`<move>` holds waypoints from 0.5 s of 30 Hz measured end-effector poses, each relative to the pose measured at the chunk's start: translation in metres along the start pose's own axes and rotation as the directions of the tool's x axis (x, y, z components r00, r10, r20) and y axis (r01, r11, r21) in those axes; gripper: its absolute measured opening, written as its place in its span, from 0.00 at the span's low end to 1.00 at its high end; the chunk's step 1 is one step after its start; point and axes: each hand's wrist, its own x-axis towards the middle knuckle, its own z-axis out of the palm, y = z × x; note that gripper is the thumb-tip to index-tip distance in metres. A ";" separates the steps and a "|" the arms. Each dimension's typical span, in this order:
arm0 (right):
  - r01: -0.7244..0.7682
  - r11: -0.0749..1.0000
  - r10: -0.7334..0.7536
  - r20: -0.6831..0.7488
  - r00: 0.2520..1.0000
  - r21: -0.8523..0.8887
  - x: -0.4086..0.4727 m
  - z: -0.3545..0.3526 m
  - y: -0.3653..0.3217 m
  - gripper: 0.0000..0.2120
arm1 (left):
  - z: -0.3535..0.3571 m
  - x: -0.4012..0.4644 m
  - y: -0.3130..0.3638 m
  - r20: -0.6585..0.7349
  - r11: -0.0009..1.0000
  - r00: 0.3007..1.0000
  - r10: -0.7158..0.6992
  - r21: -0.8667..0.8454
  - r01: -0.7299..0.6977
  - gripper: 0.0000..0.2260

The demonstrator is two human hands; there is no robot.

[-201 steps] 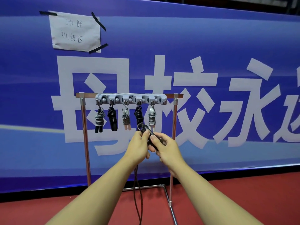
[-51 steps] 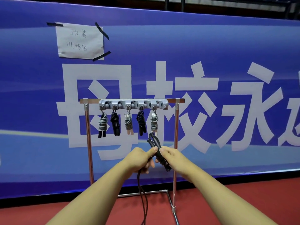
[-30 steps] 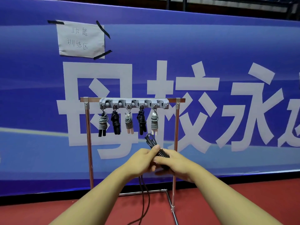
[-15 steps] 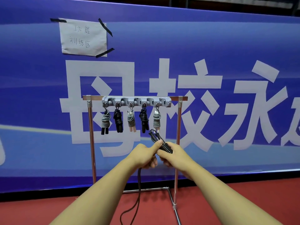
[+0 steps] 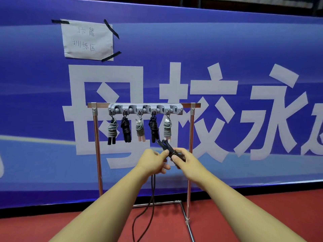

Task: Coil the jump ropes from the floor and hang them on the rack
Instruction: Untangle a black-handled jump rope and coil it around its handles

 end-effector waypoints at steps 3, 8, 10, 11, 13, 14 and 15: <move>0.021 0.998 -0.025 -0.074 0.997 -0.060 0.001 -0.003 -0.001 0.15 | 0.003 -0.001 0.001 -0.027 0.998 0.999 0.024 -0.053 -0.025 0.16; 0.022 0.999 -0.028 -0.154 0.988 -0.035 0.003 -0.003 -0.004 0.16 | 0.005 0.000 -0.001 0.033 0.998 0.999 0.042 -0.050 -0.040 0.11; 0.019 1.000 -0.023 -0.168 0.986 -0.023 0.003 -0.003 -0.006 0.17 | 0.004 -0.001 -0.001 0.035 0.997 0.998 0.057 -0.048 -0.055 0.12; 0.018 1.000 -0.021 -0.168 0.986 -0.018 0.002 -0.004 -0.008 0.18 | 0.004 -0.002 0.000 0.036 0.997 0.998 0.059 -0.057 -0.057 0.13; 0.017 1.000 -0.018 -0.158 0.987 -0.002 0.000 -0.006 -0.012 0.21 | 0.004 -0.004 0.001 0.041 0.994 0.998 0.052 -0.099 -0.048 0.13; 0.016 1.000 -0.015 -0.153 0.988 0.004 -0.001 -0.006 -0.013 0.22 | 0.005 -0.004 0.002 0.040 0.993 0.998 0.051 -0.112 -0.046 0.15; 0.010 1.000 -0.010 -0.148 0.989 0.004 -0.002 -0.005 -0.015 0.23 | 0.005 -0.005 0.002 0.030 0.993 0.998 0.050 -0.111 -0.046 0.18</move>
